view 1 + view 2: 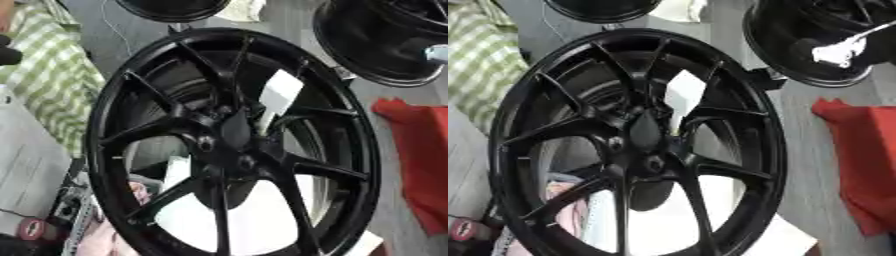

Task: Pull the pin out of the wheel hub.

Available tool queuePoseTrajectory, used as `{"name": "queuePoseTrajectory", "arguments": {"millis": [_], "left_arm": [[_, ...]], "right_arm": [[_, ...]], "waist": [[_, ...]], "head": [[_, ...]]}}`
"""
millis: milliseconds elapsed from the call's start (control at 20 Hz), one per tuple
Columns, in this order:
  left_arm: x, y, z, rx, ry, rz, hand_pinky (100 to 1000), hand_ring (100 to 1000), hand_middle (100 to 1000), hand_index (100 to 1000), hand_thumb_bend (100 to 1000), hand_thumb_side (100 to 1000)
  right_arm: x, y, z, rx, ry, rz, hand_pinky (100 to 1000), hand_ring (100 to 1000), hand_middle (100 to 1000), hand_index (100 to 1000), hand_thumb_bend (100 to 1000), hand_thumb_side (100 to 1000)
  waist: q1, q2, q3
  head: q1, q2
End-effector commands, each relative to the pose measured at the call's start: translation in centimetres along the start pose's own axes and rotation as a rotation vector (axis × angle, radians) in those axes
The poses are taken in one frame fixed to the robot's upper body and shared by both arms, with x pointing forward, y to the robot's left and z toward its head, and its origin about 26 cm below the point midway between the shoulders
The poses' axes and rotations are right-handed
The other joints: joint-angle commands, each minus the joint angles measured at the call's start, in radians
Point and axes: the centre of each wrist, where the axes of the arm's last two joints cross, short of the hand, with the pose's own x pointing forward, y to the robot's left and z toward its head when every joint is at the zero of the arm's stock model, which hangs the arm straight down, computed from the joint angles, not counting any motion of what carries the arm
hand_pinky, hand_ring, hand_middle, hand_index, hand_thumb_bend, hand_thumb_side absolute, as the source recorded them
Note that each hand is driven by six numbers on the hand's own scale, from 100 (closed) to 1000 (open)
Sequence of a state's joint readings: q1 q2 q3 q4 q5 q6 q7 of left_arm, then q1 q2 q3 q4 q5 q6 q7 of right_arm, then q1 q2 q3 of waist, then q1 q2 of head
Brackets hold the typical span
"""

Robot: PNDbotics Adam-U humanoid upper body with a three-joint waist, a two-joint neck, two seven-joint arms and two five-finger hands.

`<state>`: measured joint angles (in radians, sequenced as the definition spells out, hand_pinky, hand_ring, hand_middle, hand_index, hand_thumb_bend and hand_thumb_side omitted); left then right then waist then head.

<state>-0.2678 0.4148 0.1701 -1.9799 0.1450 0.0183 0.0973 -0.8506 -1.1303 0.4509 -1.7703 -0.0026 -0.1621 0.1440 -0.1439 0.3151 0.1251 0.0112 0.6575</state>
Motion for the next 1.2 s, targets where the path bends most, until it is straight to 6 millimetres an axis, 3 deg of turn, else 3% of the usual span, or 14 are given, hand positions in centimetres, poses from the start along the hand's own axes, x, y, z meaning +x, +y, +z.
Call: {"name": "queuePoseTrajectory", "arguments": {"millis": [50, 800, 1200], "left_arm": [[1.0, 0.3, -0.6, -0.017, -0.039, -0.020, 687, 591, 570, 748, 100, 799], [1.0, 0.3, -0.6, -0.020, -0.039, -0.023, 687, 590, 567, 748, 100, 800], [1.1, 0.3, -0.6, -0.020, -0.040, -0.027, 687, 589, 566, 748, 100, 802]], "right_arm": [[0.0, -0.6, -0.8, 0.057, -0.052, 0.080, 849, 846, 722, 774, 509, 166], [-2.3, 0.0, -7.6, 0.250, -0.230, 0.185, 846, 841, 723, 785, 499, 144], [-3.3, -0.2, -9.1, 0.357, -0.319, 0.213, 857, 858, 745, 817, 502, 100]], "waist": [[0.004, -0.014, 0.002], [0.000, -0.015, 0.014], [-0.007, -0.008, 0.022]], "head": [[-0.011, -0.014], [-0.025, -0.016], [-0.026, -0.013]]}}
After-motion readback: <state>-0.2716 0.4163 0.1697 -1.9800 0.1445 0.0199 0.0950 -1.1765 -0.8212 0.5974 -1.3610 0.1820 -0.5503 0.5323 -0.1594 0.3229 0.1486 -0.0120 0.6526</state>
